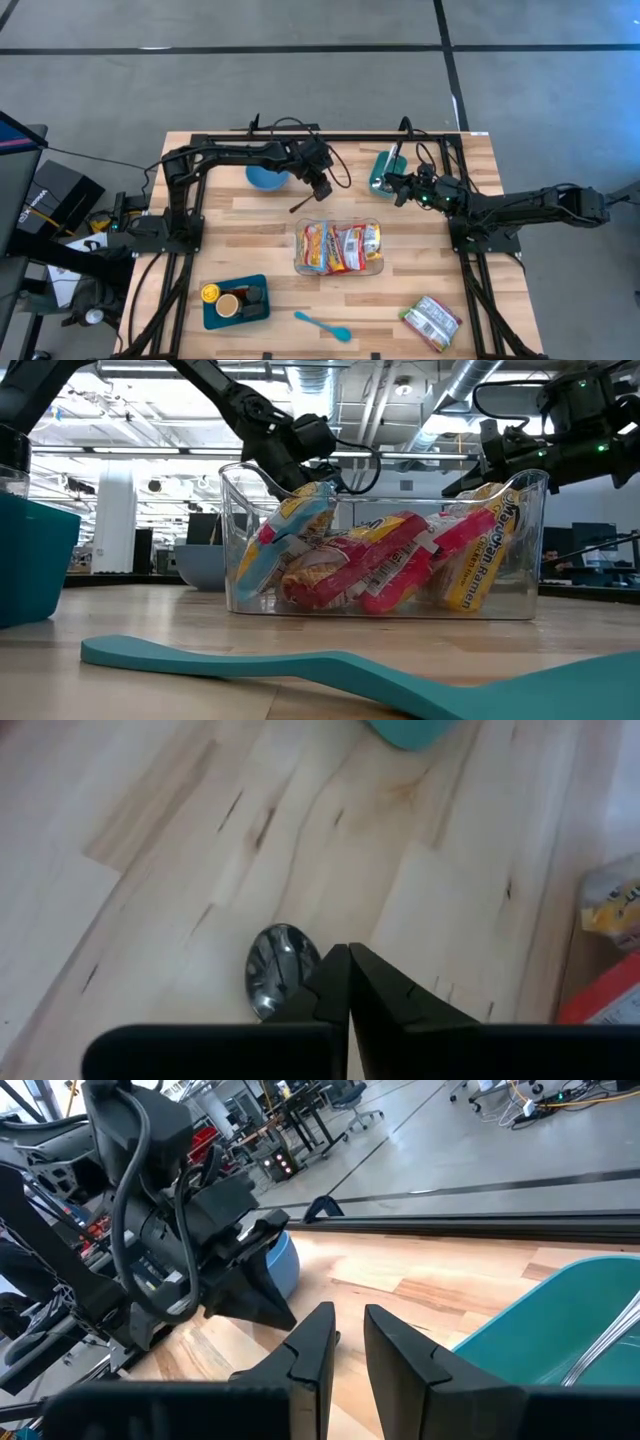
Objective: Pick & Place Food Item
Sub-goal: Put the black spoon into the blue bin
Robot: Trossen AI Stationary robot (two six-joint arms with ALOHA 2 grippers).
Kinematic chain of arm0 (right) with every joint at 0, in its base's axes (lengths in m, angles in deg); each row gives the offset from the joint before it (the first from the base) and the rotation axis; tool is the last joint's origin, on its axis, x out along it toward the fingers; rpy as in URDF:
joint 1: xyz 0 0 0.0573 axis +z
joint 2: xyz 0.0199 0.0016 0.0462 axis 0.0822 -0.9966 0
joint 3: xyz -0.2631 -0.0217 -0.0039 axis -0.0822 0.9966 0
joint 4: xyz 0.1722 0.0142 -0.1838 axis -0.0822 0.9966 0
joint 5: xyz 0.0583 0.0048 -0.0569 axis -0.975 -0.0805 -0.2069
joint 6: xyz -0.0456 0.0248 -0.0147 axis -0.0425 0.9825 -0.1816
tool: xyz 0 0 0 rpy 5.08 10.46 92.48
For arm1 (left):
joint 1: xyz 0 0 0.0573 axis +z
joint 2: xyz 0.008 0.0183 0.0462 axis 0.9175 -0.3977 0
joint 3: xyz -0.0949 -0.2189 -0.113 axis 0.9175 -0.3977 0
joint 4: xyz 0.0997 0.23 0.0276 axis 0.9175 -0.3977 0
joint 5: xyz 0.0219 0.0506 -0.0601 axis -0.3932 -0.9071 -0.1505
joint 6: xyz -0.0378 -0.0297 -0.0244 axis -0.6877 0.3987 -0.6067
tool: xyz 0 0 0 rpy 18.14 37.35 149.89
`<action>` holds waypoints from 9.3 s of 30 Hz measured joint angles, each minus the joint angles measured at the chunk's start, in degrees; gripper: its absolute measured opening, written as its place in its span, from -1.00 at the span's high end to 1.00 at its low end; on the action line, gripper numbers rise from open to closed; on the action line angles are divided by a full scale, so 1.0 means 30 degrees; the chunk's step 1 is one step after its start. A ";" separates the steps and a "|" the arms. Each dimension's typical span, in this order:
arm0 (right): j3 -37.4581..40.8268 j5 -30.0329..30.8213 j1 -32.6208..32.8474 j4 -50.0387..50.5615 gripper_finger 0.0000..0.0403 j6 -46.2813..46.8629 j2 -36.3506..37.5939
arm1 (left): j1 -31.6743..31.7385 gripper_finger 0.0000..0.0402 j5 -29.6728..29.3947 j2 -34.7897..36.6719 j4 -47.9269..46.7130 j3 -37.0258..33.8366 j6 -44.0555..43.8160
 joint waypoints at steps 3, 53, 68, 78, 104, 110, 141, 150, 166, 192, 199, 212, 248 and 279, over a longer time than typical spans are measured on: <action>0.0000 0.0000 0.0000 0.0006 0.74 0.0000 0.0000 | -0.0267 1.00 -0.0022 0.0000 -0.0364 0.0000 0.0004; 0.0000 -0.0015 0.0000 0.0742 0.74 0.1681 0.0000 | -0.1762 0.29 -0.5064 -0.0036 -0.3368 -0.0015 0.1512; 0.0000 -0.0051 0.0000 0.0714 0.74 0.2521 0.0007 | -0.1734 0.37 -0.3865 -0.0044 -0.2405 -0.0400 0.0517; 0.0000 -0.0050 -0.0006 0.1073 0.74 0.2521 0.0007 | -0.1630 0.37 -0.3924 -0.0131 -0.1343 -0.2244 -0.0108; 0.0000 -0.0015 -0.0007 0.1792 0.74 0.2528 0.0007 | -0.1893 0.37 -0.5326 0.0906 -0.0087 -0.2834 0.2878; 0.0000 -0.0022 0.0000 0.2088 0.74 0.2528 0.0007 | -0.2016 0.37 -0.4289 0.0867 0.0704 -0.2812 0.3161; 0.0000 -0.0058 0.0000 0.2433 0.74 0.2528 0.0007 | -0.0819 0.37 -0.2353 0.0211 0.0333 -0.2834 0.4486; 0.0000 -0.0066 0.0000 0.2433 0.74 0.2528 0.0007 | -0.0829 0.37 -0.2974 0.0022 -0.0747 -0.2841 0.4457; 0.0000 -0.0058 0.0648 0.2433 0.74 0.2535 0.0007 | -0.0905 0.37 -0.4281 0.0240 -0.1442 -0.3446 0.3435; 0.0000 -0.0058 0.0750 0.2433 0.74 0.2514 0.0007 | -0.1390 0.37 -0.4350 0.0277 0.0469 -0.2805 0.4029; 0.0000 -0.0058 0.0750 0.2441 0.74 0.2503 0.0007 | -0.1280 0.37 -0.4335 0.0270 0.0687 -0.2805 0.4488; 0.0000 -0.0058 0.0750 0.2466 0.74 0.2448 0.0007 | -0.1042 0.37 -0.3690 0.0277 0.1927 -0.2805 0.4539; 0.0000 -0.0051 0.0750 0.3271 0.74 0.2514 0.0007 | -0.0199 0.37 -0.2770 0.0117 -0.2097 -0.2557 0.2867; 0.0000 -0.0058 0.0750 0.3264 0.74 0.2688 0.0007 | -0.1084 0.37 -0.4022 0.0109 -0.1290 -0.2565 0.1508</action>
